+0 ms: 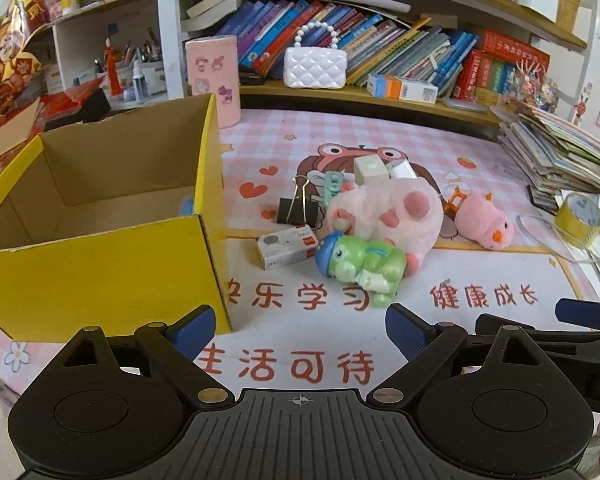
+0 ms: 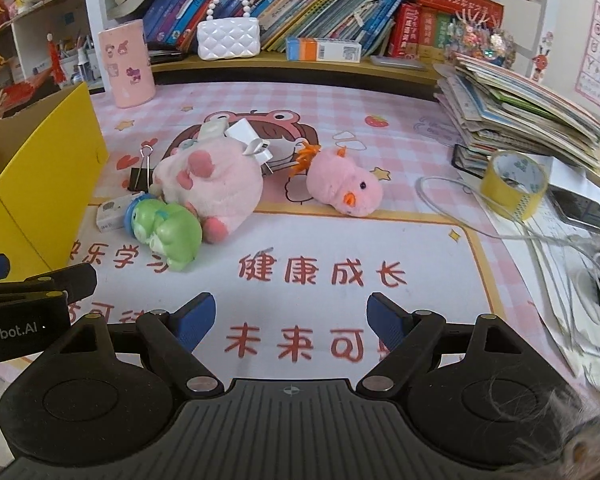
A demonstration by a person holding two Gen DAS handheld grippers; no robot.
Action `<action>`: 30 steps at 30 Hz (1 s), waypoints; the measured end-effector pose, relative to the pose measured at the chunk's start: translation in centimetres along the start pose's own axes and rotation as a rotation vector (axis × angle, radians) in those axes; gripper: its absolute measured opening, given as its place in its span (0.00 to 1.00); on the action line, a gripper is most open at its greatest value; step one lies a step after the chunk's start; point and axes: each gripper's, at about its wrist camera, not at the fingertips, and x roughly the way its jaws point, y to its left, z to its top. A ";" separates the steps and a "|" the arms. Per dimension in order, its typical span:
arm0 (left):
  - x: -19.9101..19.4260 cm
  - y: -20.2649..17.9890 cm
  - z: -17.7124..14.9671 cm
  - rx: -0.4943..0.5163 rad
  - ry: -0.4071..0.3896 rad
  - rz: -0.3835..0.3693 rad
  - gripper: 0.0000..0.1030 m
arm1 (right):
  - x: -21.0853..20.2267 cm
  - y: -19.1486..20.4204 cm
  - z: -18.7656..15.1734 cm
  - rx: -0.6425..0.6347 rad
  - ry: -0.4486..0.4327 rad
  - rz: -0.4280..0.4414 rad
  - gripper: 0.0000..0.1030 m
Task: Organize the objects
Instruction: 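Grasp the green figure with the left tool while the right tool grasps the pink chick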
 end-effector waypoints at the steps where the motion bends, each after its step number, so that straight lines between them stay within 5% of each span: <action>1: 0.1 -0.1 0.1 -0.002 0.000 -0.002 0.91 | 0.2 -0.1 0.2 -0.003 -0.003 0.006 0.79; 17: 4.1 -4.6 2.0 0.019 0.010 -0.017 0.87 | 3.3 -5.1 3.9 0.042 -0.036 0.010 0.79; 30: 9.3 -4.2 3.5 -0.050 0.077 0.014 0.86 | 8.8 -6.6 6.8 -0.028 -0.006 0.060 0.79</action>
